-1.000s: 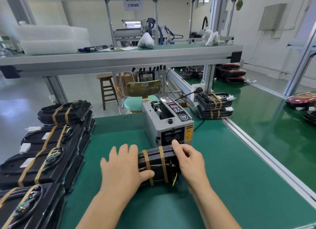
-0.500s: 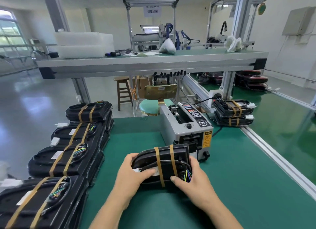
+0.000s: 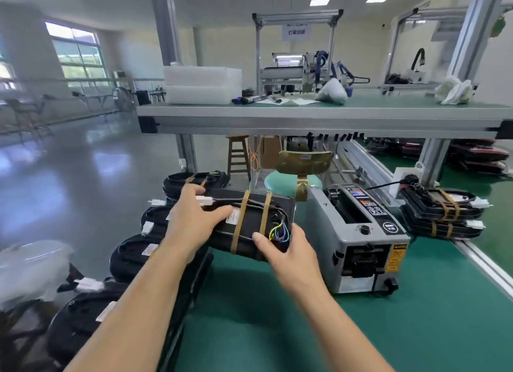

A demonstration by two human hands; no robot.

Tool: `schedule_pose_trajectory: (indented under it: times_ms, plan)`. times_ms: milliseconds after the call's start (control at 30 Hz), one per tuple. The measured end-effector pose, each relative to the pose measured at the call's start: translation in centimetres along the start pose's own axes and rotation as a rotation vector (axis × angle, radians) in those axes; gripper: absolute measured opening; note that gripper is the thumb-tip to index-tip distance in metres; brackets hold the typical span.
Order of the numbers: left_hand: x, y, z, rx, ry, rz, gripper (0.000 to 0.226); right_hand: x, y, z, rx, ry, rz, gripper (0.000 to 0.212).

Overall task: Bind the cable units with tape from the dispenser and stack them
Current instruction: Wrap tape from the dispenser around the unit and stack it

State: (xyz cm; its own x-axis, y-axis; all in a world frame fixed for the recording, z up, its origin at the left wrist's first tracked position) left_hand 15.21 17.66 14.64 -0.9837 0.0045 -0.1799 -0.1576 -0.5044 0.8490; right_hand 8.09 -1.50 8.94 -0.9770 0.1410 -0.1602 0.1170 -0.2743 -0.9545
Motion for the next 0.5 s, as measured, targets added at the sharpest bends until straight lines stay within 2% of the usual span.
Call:
schedule_pose_trajectory:
  times_ms: [67,167,333,500]
  plan:
    - [-1.9,-0.3,2.0,0.025,0.051,0.017,0.054,-1.7,-1.6,-1.9,-0.073,-0.052,0.01,0.047]
    - [-4.8,-1.7,5.0,0.042,0.127,0.048,0.042,-4.1,-3.3,-5.2,-0.122,-0.17,-0.01,0.043]
    - [-8.6,-6.3,8.5,0.105,0.137,0.176,0.04,-7.5,-4.3,-10.4,-0.046,-0.237,-0.004,0.045]
    - [-10.7,-9.5,9.7,0.193,0.162,0.188,0.04,-9.8,-3.7,-13.6,0.064,-0.242,-0.016,0.051]
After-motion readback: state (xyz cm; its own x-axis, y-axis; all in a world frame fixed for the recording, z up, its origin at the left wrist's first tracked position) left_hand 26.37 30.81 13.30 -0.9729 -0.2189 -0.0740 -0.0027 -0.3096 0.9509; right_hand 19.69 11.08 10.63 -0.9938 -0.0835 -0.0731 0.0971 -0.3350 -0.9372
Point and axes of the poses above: each hand's wrist, its own x-axis away from the middle knuckle, its own z-axis out of the back of the hand, y = z × x, the point moved 4 cm from there along -x, towards the middle knuckle, and after that the axes turned 9 degrees about -y, right-handed, at the moved point
